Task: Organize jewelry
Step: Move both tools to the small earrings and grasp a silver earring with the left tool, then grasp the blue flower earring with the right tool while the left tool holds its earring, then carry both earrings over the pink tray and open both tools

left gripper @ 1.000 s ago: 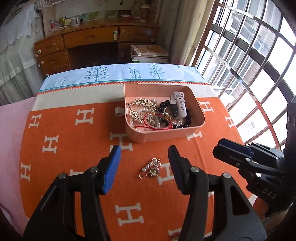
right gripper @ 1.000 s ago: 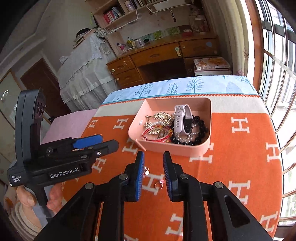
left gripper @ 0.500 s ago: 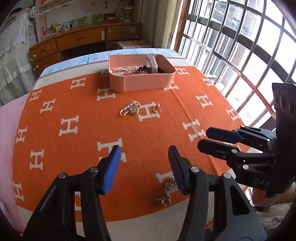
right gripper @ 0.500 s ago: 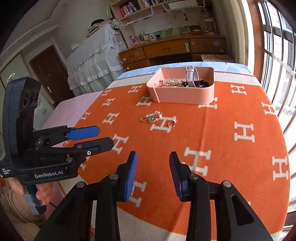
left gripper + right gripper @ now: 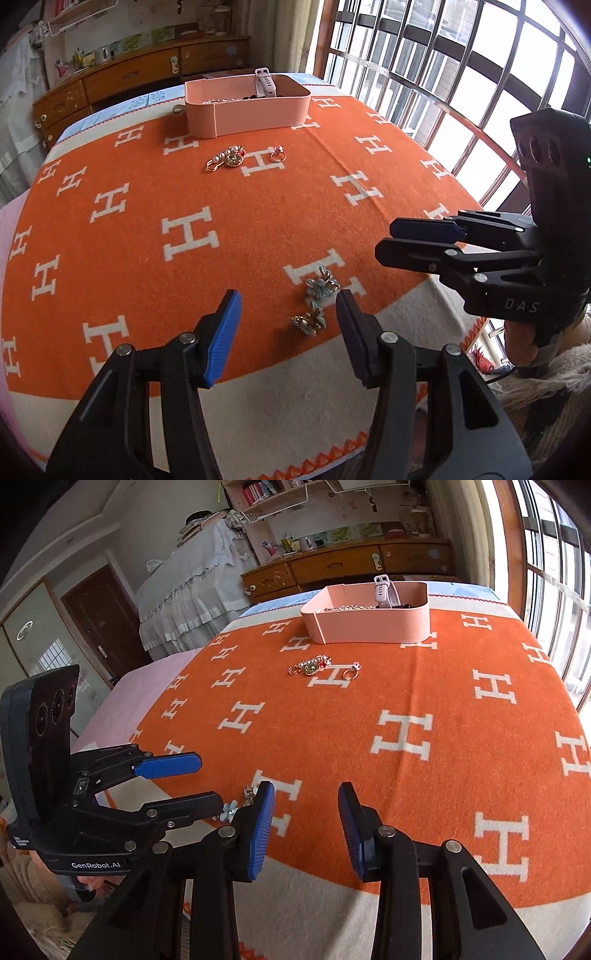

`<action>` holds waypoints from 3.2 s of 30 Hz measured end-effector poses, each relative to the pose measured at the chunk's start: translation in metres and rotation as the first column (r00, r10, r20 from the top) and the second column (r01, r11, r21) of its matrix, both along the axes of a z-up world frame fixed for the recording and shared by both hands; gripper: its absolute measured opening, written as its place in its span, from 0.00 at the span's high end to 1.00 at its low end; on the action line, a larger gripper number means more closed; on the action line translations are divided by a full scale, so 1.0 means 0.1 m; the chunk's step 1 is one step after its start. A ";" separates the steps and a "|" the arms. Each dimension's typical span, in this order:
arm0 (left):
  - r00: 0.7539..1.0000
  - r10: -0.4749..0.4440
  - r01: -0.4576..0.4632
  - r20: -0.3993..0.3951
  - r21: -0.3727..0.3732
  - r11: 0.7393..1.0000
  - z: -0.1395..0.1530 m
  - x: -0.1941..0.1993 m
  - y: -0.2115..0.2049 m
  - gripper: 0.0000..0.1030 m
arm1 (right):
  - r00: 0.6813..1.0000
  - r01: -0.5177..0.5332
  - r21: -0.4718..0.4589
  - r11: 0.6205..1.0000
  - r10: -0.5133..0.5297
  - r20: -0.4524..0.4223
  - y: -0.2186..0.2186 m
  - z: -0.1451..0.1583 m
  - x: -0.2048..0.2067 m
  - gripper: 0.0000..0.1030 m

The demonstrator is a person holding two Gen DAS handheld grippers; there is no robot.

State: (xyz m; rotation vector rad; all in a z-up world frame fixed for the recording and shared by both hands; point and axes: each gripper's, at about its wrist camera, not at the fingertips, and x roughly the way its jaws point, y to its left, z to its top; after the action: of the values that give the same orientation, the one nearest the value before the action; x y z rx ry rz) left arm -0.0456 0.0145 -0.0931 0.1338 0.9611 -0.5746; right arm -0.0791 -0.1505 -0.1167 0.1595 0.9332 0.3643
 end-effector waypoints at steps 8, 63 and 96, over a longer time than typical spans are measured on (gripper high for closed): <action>0.999 -0.044 0.044 -0.021 -0.030 0.999 -0.17 0.00 0.09 0.51 | 0.999 -0.050 -0.014 0.999 0.050 0.006 0.15 -0.10 -0.03 0.65; 0.975 0.213 -0.215 -0.063 -0.015 0.977 -0.22 0.32 0.28 0.81 | 0.968 -0.206 -0.339 0.918 0.242 0.067 0.95 -0.33 0.09 0.82; 0.964 0.194 -0.216 0.184 0.109 0.970 0.91 2.16 -0.44 0.81 | 0.985 0.128 -0.095 0.987 -0.115 0.126 -0.33 1.06 2.19 0.82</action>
State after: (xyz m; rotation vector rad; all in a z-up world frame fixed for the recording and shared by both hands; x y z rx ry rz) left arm 0.1700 -0.0296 -0.0018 0.1925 0.8312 -0.3040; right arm 0.1403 -0.1835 -0.0103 0.0989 0.8173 0.2099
